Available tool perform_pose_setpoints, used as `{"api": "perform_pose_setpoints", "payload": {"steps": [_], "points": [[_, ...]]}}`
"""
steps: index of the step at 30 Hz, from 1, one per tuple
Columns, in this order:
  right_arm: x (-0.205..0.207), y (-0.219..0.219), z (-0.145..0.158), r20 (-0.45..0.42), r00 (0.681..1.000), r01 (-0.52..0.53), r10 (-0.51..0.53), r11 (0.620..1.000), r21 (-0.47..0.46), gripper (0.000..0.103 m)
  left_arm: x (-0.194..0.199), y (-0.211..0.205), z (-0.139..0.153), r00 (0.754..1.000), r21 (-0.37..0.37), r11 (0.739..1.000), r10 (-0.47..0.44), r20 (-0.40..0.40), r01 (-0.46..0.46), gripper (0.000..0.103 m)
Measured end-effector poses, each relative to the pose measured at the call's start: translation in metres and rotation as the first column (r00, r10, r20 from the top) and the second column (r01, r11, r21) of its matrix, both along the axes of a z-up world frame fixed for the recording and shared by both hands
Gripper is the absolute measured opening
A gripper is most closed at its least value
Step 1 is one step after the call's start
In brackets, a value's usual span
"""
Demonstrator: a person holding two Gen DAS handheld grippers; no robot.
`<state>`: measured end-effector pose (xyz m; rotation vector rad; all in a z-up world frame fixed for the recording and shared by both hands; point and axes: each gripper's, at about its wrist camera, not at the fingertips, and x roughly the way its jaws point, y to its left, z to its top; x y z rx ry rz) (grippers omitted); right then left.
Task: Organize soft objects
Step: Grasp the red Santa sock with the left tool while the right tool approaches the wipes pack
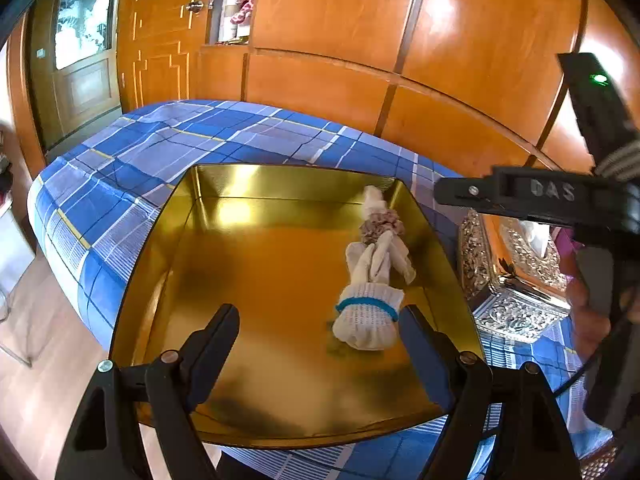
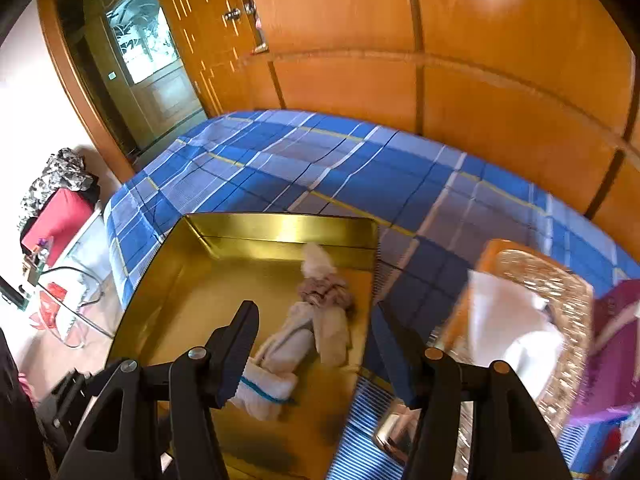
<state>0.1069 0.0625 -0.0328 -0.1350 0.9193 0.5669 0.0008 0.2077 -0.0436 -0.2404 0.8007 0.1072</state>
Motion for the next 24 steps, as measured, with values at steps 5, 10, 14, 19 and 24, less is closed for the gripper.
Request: {"api": "perform_pose_setpoints", "payload": {"steps": [5, 10, 14, 19, 24], "points": [[-0.026, -0.026, 0.013, 0.100, 0.995, 0.027, -0.026, 1.000, -0.009, 0.059, -0.002, -0.011, 0.005, 1.000, 0.030, 0.999, -0.023, 0.013, 0.023, 0.082], [-0.045, -0.060, 0.022, 0.166, 0.985, 0.060, -0.057, 0.998, -0.013, 0.059, -0.004, -0.024, 0.007, 0.998, 0.059, 0.997, -0.057, 0.018, 0.056, 0.082], [-0.055, -0.092, 0.025, 0.187, 0.977, 0.106, -0.103, 0.994, -0.009, 0.059, -0.006, -0.034, 0.010, 0.996, 0.080, 0.993, -0.090, 0.025, 0.088, 0.082], [-0.062, -0.140, 0.029, 0.206, 0.961, 0.190, -0.184, 0.982, -0.009, 0.059, -0.008, -0.052, 0.014, 0.989, 0.104, 0.984, -0.148, 0.028, 0.144, 0.082], [-0.063, -0.189, 0.030, 0.207, 0.935, 0.294, -0.288, 0.956, 0.004, 0.059, -0.008, -0.073, 0.017, 0.977, 0.120, 0.970, -0.213, 0.022, 0.209, 0.082]]}}
